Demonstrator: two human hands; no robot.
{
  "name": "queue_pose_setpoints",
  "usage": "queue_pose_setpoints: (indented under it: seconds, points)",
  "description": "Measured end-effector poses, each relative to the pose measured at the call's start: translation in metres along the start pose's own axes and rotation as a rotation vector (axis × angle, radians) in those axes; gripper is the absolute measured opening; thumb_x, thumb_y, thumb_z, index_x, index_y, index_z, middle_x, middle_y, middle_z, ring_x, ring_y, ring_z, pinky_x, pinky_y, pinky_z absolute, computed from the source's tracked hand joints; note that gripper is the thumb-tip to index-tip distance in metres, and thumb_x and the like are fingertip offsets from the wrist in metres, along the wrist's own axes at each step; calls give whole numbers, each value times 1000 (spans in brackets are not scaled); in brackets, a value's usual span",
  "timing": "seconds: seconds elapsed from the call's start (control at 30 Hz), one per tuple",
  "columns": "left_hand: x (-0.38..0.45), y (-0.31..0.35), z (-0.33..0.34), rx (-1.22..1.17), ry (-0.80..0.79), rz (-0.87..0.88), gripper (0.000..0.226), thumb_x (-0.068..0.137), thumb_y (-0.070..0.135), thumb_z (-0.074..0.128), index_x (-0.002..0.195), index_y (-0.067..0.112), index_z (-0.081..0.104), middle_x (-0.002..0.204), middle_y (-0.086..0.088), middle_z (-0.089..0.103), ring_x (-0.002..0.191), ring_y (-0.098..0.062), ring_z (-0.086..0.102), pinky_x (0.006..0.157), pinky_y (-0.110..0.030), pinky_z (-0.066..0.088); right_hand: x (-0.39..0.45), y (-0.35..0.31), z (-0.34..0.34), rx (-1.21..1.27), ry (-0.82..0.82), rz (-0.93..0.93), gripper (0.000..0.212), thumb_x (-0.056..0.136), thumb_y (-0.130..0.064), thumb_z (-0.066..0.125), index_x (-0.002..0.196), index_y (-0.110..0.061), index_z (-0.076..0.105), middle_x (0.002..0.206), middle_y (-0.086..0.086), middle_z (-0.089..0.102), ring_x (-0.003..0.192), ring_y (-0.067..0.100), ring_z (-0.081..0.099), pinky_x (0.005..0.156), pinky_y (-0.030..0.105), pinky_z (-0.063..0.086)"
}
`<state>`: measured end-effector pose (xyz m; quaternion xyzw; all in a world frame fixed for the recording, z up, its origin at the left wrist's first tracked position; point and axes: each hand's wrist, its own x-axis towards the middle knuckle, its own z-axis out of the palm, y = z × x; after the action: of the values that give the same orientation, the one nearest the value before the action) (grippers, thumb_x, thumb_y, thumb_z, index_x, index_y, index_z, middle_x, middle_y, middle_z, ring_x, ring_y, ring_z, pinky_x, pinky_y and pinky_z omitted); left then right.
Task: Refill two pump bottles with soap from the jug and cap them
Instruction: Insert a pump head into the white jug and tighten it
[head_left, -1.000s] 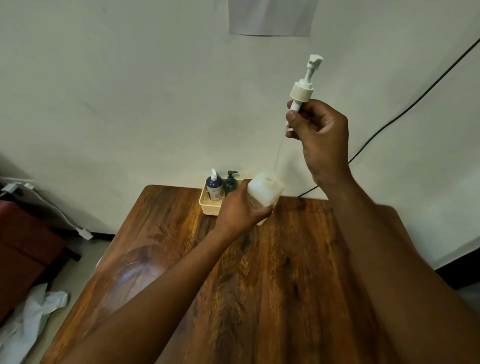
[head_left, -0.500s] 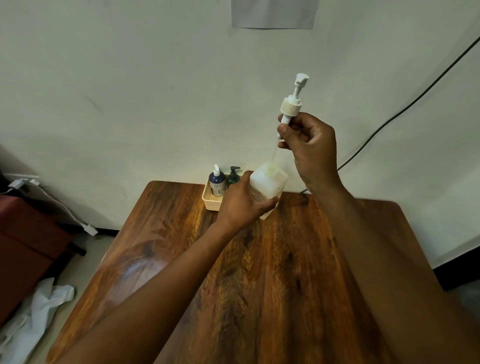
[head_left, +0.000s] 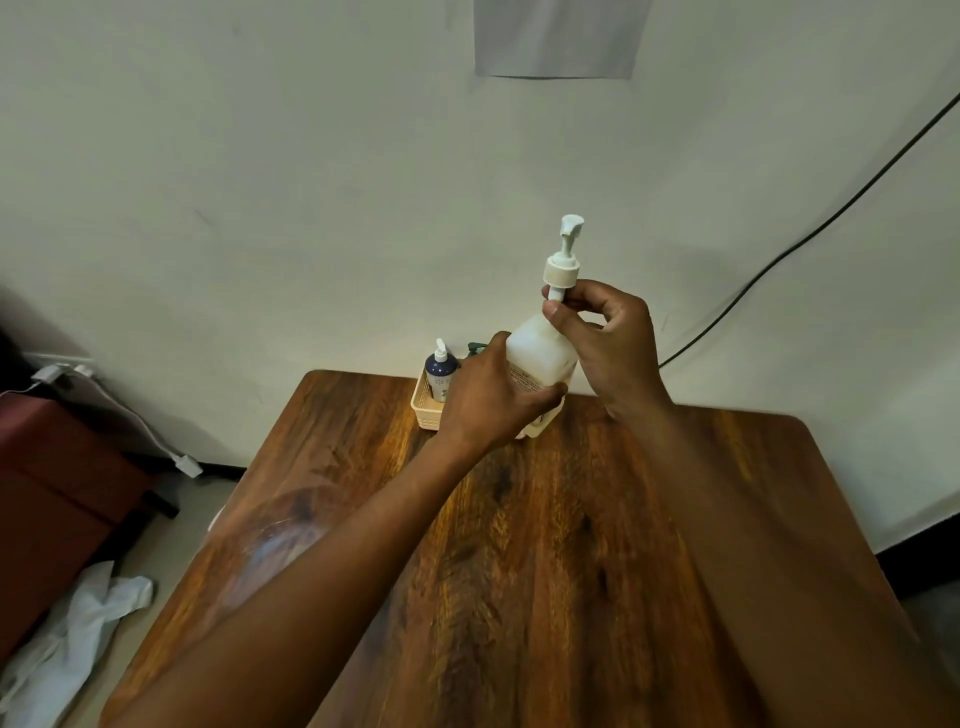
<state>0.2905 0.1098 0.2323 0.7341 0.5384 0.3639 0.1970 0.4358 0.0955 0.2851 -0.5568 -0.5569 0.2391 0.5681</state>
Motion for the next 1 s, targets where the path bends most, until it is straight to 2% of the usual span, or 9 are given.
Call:
queue_pose_setpoints:
  seconds: [0.13,0.3,0.4,0.47,0.53,0.67,0.77,0.9,1.0]
  points:
    - [0,4,-4,-36,9,-13,77,77,56,83,138,17,56,126,-1,71,108,-19,69,85,-37,62,-2,3,-1,-13,-23,6,24,91,-29,73,113,-20,77,108,-9,75,107,11,65,90,40,57]
    - [1,8,-10,-37,14,-11,78,76,59,83,137,18,56,125,0,71,108,-19,68,84,-41,62,-5,1,-8,45,-74,-20,36,89,-25,77,123,-17,72,114,-6,74,108,9,67,85,23,56]
    - [1,10,-12,-44,15,-7,77,75,60,83,135,18,57,122,1,72,105,-18,69,81,-40,62,-2,-3,-14,96,-91,-36,43,87,-30,80,127,-18,71,117,-6,75,112,12,68,92,26,56]
    - [1,12,-14,-37,19,5,77,74,61,82,133,18,58,120,1,72,103,-19,69,79,-40,62,2,-9,-17,151,-78,-38,44,88,-26,79,130,-16,69,115,-4,75,112,12,68,95,26,56]
    - [1,13,-14,-32,13,12,78,74,62,82,133,18,57,121,1,72,104,-19,69,80,-40,62,7,-18,-20,181,-81,-59,40,90,-18,77,129,-14,70,113,-4,76,110,11,69,95,25,55]
    - [2,19,-19,-45,-16,16,83,69,72,73,132,20,57,120,1,72,101,-20,70,80,-44,63,17,-29,-28,167,-193,-65,27,90,-14,76,117,-14,76,113,-1,77,111,14,70,99,36,56]
    - [6,25,-24,-43,-35,31,80,71,68,75,131,18,58,119,0,72,100,-20,70,79,-43,62,22,-32,-32,160,-262,-45,20,91,-15,76,110,-11,78,109,0,78,109,14,71,95,29,56]
    - [13,30,-31,-16,-37,44,73,74,67,78,126,19,61,115,1,73,97,-19,69,77,-41,61,24,-35,-31,165,-196,-29,20,89,-18,78,108,-12,79,106,0,79,105,13,72,92,27,57]
    - [17,37,-37,-6,-45,46,69,73,67,78,121,20,64,110,2,74,94,-18,70,77,-41,60,24,-31,-23,252,-92,29,25,86,-19,81,109,-10,78,105,3,79,104,20,73,92,34,59]
